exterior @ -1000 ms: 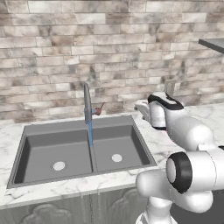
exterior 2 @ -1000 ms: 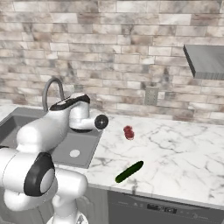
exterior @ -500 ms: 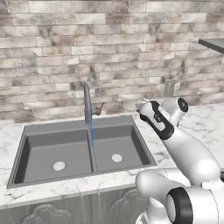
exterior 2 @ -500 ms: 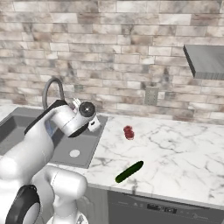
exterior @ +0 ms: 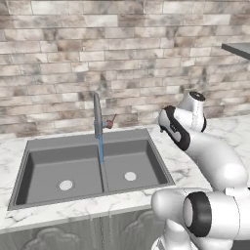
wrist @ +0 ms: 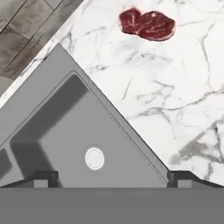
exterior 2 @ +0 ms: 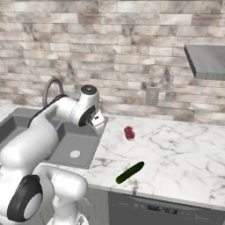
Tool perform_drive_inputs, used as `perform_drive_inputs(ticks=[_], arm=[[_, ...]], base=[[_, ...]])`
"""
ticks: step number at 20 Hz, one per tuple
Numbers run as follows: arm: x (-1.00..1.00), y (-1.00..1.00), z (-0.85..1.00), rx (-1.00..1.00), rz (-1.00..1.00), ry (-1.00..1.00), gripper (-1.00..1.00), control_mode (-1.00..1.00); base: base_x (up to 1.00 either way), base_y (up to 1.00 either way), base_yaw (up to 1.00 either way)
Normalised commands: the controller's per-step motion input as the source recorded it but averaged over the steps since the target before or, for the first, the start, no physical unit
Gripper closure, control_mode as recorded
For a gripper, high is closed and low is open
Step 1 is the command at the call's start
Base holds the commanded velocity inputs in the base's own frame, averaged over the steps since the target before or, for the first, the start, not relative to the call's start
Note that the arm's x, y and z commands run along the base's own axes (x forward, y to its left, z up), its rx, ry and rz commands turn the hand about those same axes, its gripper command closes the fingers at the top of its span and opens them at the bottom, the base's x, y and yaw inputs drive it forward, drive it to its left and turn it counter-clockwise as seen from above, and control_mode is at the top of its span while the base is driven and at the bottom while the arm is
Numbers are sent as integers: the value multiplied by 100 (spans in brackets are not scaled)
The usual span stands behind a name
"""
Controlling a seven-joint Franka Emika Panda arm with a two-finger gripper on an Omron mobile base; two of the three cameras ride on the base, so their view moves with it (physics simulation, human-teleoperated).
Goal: Turn on the sink faucet. Then move the cucumber from the counter to the sink. Turn off the sink. Move the vegetable from the sink to the pot next to the stove. Finally move the pot to the rear left burner.
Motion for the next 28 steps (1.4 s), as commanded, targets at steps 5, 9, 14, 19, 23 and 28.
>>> perform_drive_inputs(ticks=[5, 9, 14, 19, 23, 28], arm=[[-34, -56, -59, -4, 0, 29, -100, -100], [-48, -63, -80, 0, 0, 14, -100, -100], [-53, -65, -68, 0, -3, 11, -100, -100], [-43, -58, -57, 0, -3, 11, -100, -100], [-31, -38, -40, 0, -4, 4, -100, -100], [-6, -30, -12, 0, -6, 5, -100, -100]], base=[[0, 0, 0], [0, 0, 0], [0, 0, 0], [0, 0, 0], [0, 0, 0], [0, 0, 0]])
